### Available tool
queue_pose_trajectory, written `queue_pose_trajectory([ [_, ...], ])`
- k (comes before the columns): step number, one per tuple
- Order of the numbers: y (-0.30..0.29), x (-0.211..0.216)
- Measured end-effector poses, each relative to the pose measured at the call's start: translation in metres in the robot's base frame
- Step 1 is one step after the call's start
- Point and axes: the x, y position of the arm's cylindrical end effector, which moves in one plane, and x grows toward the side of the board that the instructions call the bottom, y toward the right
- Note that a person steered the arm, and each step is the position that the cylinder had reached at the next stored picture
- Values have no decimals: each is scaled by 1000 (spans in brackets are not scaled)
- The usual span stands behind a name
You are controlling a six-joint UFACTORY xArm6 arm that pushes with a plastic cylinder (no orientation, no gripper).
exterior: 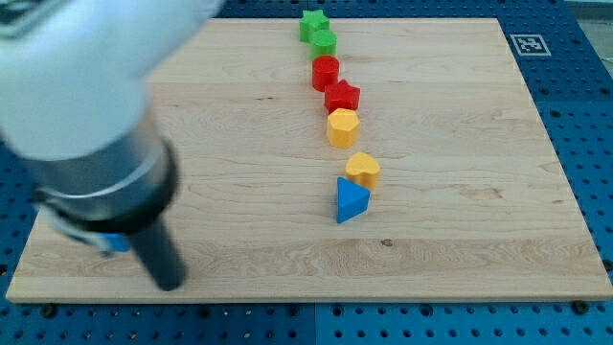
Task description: Slide the cube closer to the triangle
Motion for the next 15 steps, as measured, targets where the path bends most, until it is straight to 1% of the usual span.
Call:
queue_pose_trajectory([
  [1,-77,-1],
  [2,-134,-26],
  [3,-135,-44],
  [4,-119,-46],
  [6,-45,-47],
  [7,-22,-47],
  [9,-10,-49],
  [10,-10,-70],
  [11,-4,-75],
  [13,3,-71],
  [14,18,-58],
  [15,39,-57],
])
